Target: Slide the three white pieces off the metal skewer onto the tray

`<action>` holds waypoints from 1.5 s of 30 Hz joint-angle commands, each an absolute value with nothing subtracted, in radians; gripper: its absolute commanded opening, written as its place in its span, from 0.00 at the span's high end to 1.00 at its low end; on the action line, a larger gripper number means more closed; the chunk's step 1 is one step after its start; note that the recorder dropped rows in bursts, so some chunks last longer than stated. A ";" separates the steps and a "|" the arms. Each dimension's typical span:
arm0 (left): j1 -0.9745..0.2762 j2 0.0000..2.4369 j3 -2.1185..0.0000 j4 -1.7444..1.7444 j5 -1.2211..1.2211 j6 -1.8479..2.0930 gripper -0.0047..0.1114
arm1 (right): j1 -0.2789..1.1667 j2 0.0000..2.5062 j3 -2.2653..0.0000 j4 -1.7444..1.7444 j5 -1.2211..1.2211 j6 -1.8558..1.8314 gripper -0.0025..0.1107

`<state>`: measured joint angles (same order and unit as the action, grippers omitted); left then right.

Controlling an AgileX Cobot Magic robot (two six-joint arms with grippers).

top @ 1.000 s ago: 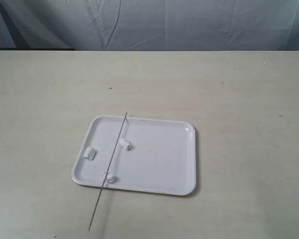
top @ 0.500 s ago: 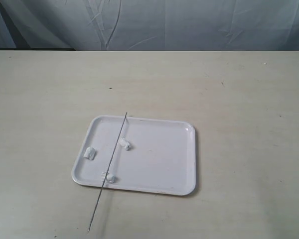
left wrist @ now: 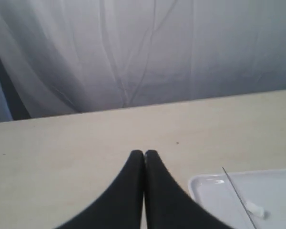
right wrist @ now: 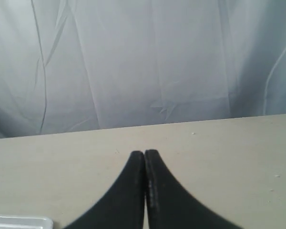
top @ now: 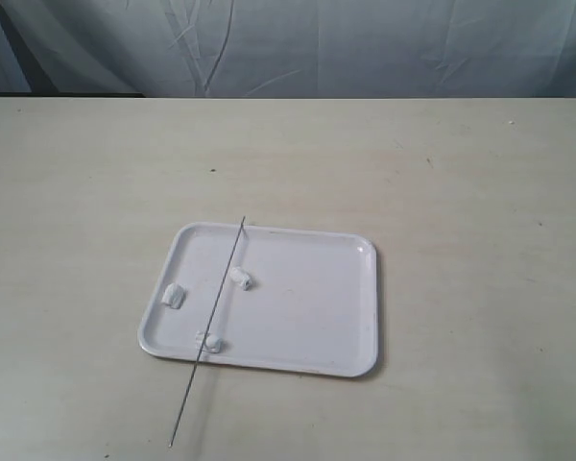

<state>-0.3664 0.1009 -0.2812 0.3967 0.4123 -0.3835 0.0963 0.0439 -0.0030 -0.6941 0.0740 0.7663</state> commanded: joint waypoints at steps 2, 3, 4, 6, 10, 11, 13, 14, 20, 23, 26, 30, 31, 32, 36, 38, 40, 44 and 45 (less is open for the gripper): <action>-0.170 0.000 -0.280 0.396 0.410 -0.389 0.96 | 0.072 0.040 0.000 -0.682 0.153 0.737 0.98; -0.135 0.000 -0.280 0.405 0.410 -0.389 0.96 | 0.072 0.041 0.000 -0.682 0.164 0.708 0.98; -0.110 0.000 -0.280 0.422 0.402 -0.389 0.96 | 0.072 0.042 0.000 -0.682 0.170 0.687 0.98; -0.065 0.000 -0.280 0.422 0.406 -0.389 0.96 | 0.072 0.046 0.000 -0.682 0.170 0.663 0.98; -0.037 0.000 -0.280 0.430 0.410 -0.389 0.96 | 0.072 0.044 0.000 -0.536 0.231 0.525 0.98; -0.037 0.000 -0.280 0.430 0.410 -0.389 0.96 | 0.072 0.044 0.000 -0.434 0.270 0.459 0.98; -0.037 0.000 -0.280 0.430 0.436 -0.389 0.96 | 0.072 0.044 0.000 -0.279 0.326 0.252 0.98; -0.037 0.000 -0.280 0.403 0.448 -0.389 0.96 | 0.072 0.044 0.000 -0.248 0.325 0.177 0.98; -0.037 0.000 -0.273 0.305 0.468 -0.389 0.96 | 0.049 0.000 0.000 -0.175 0.322 0.080 0.98; -0.034 0.000 -0.238 0.234 0.464 -0.389 0.96 | -0.003 0.000 0.000 -0.144 0.327 0.080 0.98; -0.034 0.000 -0.180 0.180 0.422 -0.370 0.96 | -0.047 0.000 0.000 -0.122 0.327 0.080 0.98; -0.034 0.000 -0.103 0.106 0.385 -0.257 0.96 | -0.079 0.000 0.000 -0.122 0.326 0.078 0.98; -0.032 0.000 -0.085 0.088 0.350 -0.231 0.96 | -0.080 0.000 0.000 -0.122 0.326 0.078 0.98; -0.032 0.000 -0.073 0.074 0.334 -0.209 0.96 | -0.080 0.000 0.000 -0.122 0.326 0.078 0.98; -0.032 0.000 -0.037 -0.027 0.328 -0.073 0.96 | -0.063 0.000 0.000 -0.109 0.324 0.026 0.98; -0.032 0.000 -0.026 -0.073 0.323 -0.009 0.96 | -0.047 0.000 0.000 -0.105 0.324 0.000 0.98; -0.030 0.000 -0.014 -0.131 0.312 0.047 0.96 | -0.034 0.000 0.000 -0.105 0.325 -0.010 0.98; 0.009 0.000 0.000 -0.249 0.295 0.139 0.96 | -0.029 0.000 0.000 -0.103 0.327 -0.010 0.98; 0.029 0.000 0.000 -0.267 0.286 0.139 0.96 | -0.029 0.000 0.000 -0.103 0.327 -0.010 0.98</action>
